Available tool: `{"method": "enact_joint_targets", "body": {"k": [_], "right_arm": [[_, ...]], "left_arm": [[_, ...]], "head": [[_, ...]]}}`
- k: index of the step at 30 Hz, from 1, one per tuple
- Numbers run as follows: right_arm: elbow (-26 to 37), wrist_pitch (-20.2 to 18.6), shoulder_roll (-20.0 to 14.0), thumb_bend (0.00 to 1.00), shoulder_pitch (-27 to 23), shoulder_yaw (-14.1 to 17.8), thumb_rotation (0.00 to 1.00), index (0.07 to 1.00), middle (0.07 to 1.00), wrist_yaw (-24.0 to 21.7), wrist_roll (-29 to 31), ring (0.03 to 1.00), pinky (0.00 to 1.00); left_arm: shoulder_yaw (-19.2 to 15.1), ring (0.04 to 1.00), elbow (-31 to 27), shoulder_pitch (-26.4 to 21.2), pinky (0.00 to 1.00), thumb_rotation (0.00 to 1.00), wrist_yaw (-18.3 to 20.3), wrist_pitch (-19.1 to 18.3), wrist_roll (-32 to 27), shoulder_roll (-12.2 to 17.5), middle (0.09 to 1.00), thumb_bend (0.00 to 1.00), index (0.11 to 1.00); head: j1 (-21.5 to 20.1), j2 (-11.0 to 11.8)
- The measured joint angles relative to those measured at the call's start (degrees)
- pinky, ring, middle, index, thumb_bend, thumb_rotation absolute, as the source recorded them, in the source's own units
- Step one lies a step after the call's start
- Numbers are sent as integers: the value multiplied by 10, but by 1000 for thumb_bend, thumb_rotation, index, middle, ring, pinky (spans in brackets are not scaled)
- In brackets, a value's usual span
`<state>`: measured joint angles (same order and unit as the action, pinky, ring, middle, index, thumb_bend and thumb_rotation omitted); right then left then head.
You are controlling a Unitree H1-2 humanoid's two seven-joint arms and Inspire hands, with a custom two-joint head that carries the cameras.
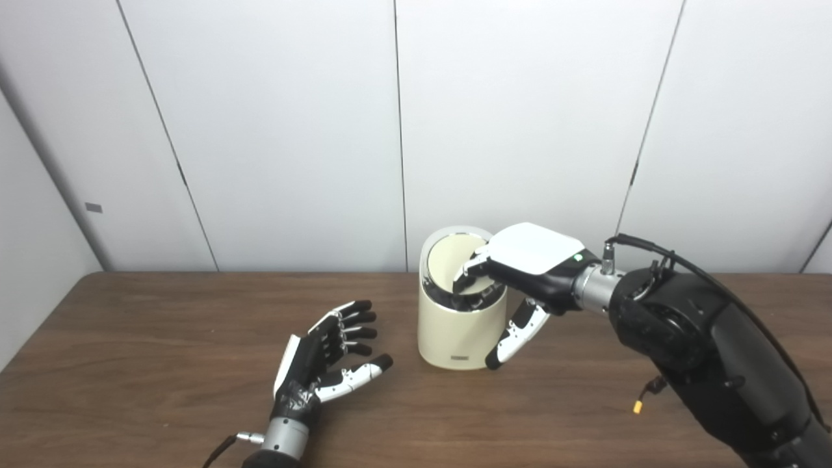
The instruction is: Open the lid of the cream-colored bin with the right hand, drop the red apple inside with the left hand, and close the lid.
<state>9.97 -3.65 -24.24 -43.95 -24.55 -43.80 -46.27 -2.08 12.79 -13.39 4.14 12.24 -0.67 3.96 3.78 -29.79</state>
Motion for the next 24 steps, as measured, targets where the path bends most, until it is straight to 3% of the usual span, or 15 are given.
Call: {"method": "enact_joint_targets", "body": {"k": [8,13,18,21,24], "right_arm": [[2,-7,-3,733,-3,-3,450,750,748,-7,9,875,923],[1,-4,-4,738,6,11,388,745,737,10,26,862,893],[-6,11,0,716,39,43,355,739,728,70,52,834,815],[-21,28,10,696,57,65,269,729,717,123,59,817,698],[-42,53,20,688,66,79,268,739,722,176,59,812,673]], "left_arm": [[0,704,0,0,614,78,0,0,0,0,768,716,789],[0,705,1,-1,614,71,0,0,0,-1,766,715,789],[1,696,4,-4,602,81,-1,0,2,-2,764,720,790],[1,697,4,-4,604,79,-1,0,2,-2,768,715,795],[1,703,4,-4,612,87,-1,0,3,-2,773,710,796]], "head": [[-1,1],[-2,3],[-2,5],[-3,8],[-3,8]]}}
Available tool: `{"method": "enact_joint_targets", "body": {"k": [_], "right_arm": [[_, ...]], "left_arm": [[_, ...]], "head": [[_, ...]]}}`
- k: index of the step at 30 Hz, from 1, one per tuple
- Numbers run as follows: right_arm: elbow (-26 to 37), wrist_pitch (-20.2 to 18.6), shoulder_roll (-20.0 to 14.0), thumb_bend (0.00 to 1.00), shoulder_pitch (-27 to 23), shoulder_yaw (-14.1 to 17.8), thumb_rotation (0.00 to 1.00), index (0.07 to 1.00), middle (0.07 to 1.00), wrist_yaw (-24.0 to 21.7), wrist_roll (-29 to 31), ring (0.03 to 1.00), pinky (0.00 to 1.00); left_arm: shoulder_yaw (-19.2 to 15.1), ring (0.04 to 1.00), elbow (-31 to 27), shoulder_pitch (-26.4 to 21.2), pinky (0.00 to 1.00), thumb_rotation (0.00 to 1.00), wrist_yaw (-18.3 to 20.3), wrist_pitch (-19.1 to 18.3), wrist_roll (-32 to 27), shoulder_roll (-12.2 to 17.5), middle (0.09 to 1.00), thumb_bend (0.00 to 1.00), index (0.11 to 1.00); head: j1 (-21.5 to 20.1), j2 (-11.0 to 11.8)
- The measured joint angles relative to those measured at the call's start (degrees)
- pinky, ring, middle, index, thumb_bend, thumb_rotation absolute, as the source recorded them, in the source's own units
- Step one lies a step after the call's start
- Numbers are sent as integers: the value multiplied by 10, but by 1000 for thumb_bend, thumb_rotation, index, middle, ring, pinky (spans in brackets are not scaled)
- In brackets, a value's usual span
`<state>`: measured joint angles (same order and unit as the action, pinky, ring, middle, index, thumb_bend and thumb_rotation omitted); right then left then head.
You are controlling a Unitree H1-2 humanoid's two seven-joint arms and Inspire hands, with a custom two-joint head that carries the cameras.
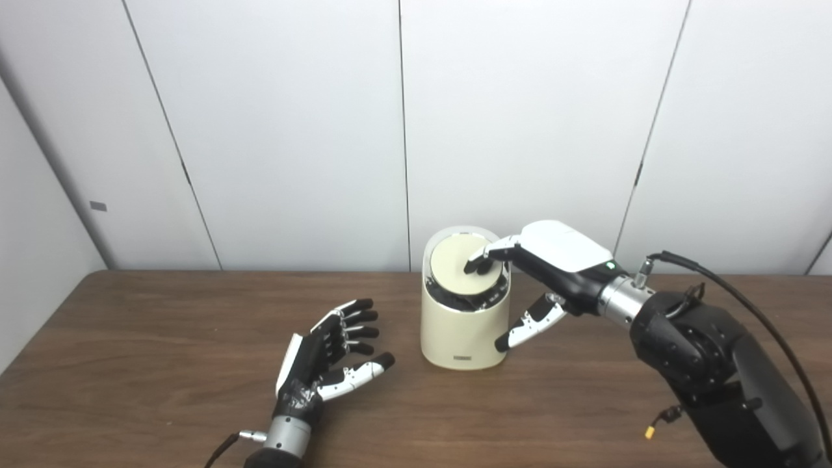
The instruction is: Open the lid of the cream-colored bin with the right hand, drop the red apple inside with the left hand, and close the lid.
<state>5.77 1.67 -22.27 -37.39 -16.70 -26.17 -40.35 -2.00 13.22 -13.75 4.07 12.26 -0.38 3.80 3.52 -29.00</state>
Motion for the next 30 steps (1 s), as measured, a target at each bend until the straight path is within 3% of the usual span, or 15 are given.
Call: {"method": "enact_joint_targets", "body": {"k": [4,8,14,16,19,24,27,30], "right_arm": [[-1,22,7,686,2,6,255,759,732,54,-8,815,672],[-2,27,16,680,13,13,231,772,739,79,-12,813,678],[-4,24,22,646,46,44,342,783,759,109,-7,781,631],[-4,21,26,635,60,60,335,792,773,127,-2,765,607],[2,8,37,635,90,91,252,805,794,145,24,760,632],[3,6,55,648,132,132,276,807,782,190,60,762,793],[-10,23,65,657,154,150,249,815,793,218,104,778,778],[-35,34,77,656,172,156,279,825,802,240,129,779,683]], "left_arm": [[0,710,0,0,627,86,0,0,1,0,776,705,797],[1,715,0,-1,635,76,1,0,1,0,779,698,797],[0,703,1,-1,619,72,1,0,0,0,771,709,793],[0,702,1,-1,617,70,2,0,-1,0,773,710,796],[0,702,1,-1,612,60,2,0,-3,0,772,712,795],[0,712,1,-1,620,52,3,1,-3,1,774,701,795],[0,714,1,0,623,59,5,1,-5,1,773,709,788],[-2,722,1,0,632,76,7,0,-8,2,781,705,794]], "head": [[0,0],[-2,1],[-3,3],[-4,3],[-5,4],[-19,4],[-20,2],[-20,3]]}}
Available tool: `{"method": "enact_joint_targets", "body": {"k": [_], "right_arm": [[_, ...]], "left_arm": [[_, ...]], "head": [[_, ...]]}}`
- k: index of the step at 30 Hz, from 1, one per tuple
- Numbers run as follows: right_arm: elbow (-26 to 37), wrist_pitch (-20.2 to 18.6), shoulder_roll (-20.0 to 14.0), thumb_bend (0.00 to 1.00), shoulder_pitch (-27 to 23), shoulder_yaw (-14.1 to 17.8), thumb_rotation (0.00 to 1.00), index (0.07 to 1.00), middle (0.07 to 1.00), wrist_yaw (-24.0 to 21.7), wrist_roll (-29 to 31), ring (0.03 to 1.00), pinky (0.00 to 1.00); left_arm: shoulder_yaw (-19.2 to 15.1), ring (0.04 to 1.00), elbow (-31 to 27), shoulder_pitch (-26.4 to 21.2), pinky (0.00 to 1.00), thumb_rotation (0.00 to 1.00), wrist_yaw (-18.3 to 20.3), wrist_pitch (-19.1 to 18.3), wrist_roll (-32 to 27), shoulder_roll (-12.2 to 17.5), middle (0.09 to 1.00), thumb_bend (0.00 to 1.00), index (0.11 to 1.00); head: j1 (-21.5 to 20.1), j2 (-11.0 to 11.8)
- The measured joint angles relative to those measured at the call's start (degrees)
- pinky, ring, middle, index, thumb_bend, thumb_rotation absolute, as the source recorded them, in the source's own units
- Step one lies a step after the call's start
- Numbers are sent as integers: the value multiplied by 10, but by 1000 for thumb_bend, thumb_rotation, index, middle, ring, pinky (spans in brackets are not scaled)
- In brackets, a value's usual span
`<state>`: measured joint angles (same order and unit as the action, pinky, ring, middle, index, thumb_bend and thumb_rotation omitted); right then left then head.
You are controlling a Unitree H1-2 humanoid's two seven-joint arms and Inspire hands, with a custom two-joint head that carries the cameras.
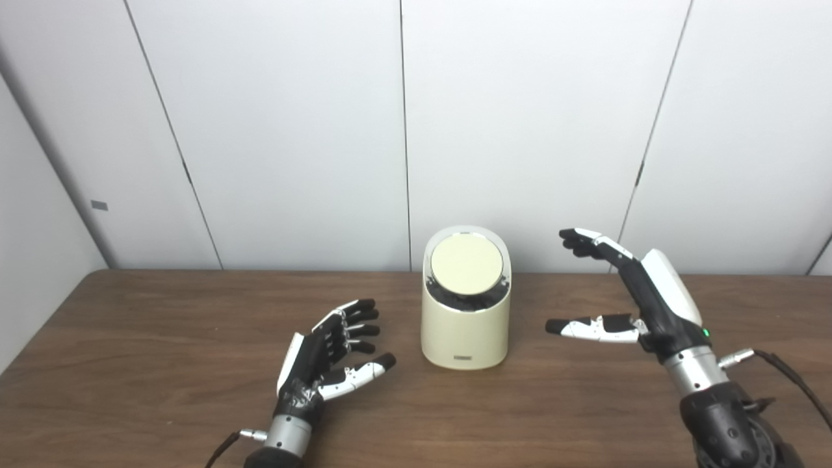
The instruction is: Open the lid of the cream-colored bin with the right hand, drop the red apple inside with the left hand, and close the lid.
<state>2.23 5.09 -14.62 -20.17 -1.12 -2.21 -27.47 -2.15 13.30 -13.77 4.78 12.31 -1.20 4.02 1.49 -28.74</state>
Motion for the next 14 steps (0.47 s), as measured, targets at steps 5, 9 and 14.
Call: {"method": "enact_joint_targets", "body": {"k": [5,9,14], "right_arm": [[-21,20,32,684,36,1,278,818,810,35,29,781,681],[-42,43,51,692,57,-1,334,827,819,55,46,776,660],[-59,58,63,697,59,-1,311,818,804,80,48,766,646]], "left_arm": [[0,721,-1,1,634,84,2,0,-8,1,780,704,792],[0,716,-2,2,627,64,2,0,-8,2,776,700,789],[0,731,-5,4,646,104,2,0,-7,4,788,711,790]], "head": [[-4,0],[-4,1],[-7,2]]}}
